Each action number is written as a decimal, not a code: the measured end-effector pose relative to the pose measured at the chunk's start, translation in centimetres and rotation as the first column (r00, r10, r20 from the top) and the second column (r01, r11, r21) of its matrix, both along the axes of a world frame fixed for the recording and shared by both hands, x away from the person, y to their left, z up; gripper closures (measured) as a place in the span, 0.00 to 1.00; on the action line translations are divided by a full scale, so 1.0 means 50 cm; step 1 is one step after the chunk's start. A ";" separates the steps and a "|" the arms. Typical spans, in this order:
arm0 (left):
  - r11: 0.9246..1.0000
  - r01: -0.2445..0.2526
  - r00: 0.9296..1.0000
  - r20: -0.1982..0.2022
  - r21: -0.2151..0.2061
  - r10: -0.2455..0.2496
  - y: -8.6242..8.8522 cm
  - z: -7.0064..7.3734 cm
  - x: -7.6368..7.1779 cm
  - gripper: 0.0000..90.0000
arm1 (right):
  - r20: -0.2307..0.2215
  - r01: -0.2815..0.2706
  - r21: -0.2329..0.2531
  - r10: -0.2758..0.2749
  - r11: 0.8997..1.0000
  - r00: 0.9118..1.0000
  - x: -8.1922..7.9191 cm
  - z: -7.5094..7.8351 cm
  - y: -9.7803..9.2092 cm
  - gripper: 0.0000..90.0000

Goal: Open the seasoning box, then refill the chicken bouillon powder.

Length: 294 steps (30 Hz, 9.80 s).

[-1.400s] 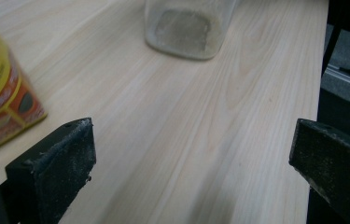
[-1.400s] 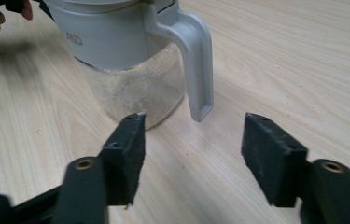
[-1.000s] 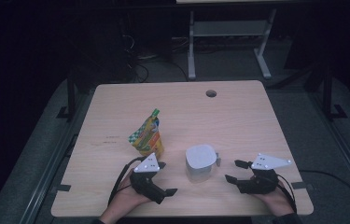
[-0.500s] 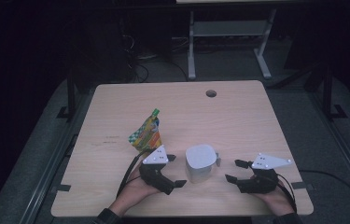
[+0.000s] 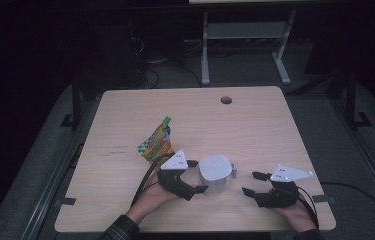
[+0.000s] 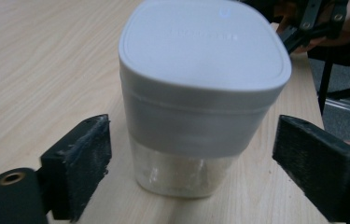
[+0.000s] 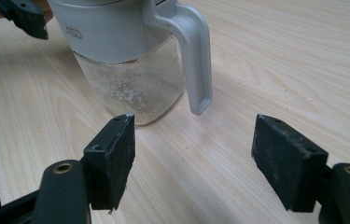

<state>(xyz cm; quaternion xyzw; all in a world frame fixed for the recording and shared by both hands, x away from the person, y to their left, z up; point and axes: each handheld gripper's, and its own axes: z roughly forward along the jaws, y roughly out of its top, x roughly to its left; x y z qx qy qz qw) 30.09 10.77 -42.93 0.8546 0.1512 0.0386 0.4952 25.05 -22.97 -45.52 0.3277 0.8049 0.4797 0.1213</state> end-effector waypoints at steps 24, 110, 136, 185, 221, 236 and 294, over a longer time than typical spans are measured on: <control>1.000 0.026 1.000 0.008 -0.005 -0.026 -0.006 0.015 0.005 0.23 | -0.003 -0.002 -0.005 0.002 1.000 1.000 0.000 -0.002 0.001 0.33; 0.994 0.055 0.998 -0.020 -0.090 -0.057 -0.002 0.082 0.016 1.00 | -0.005 -0.011 -0.011 0.011 1.000 1.000 0.002 -0.005 0.004 0.34; 0.990 0.072 0.997 -0.013 -0.119 -0.074 -0.031 0.109 0.031 1.00 | -0.013 -0.008 -0.009 0.008 1.000 1.000 0.001 -0.007 0.004 0.34; 0.986 0.111 0.994 -0.007 -0.122 -0.113 -0.093 0.140 0.047 1.00 | -0.010 -0.016 -0.008 0.015 1.000 1.000 -0.003 -0.008 0.005 0.34; 0.998 -0.024 0.999 -0.046 -0.056 0.022 0.058 0.090 -0.030 1.00 | -0.014 -0.021 -0.012 0.021 1.000 1.000 -0.002 -0.014 0.009 0.34; 0.996 -0.086 0.993 -0.084 -0.035 0.083 0.131 0.057 -0.063 0.97 | -0.018 -0.018 -0.017 0.017 1.000 1.000 -0.003 -0.015 0.009 0.34; 0.940 -0.336 0.942 -0.037 -0.060 0.334 0.290 0.072 -0.029 0.45 | -0.030 -0.031 -0.030 0.030 0.999 0.999 0.006 -0.024 0.019 0.34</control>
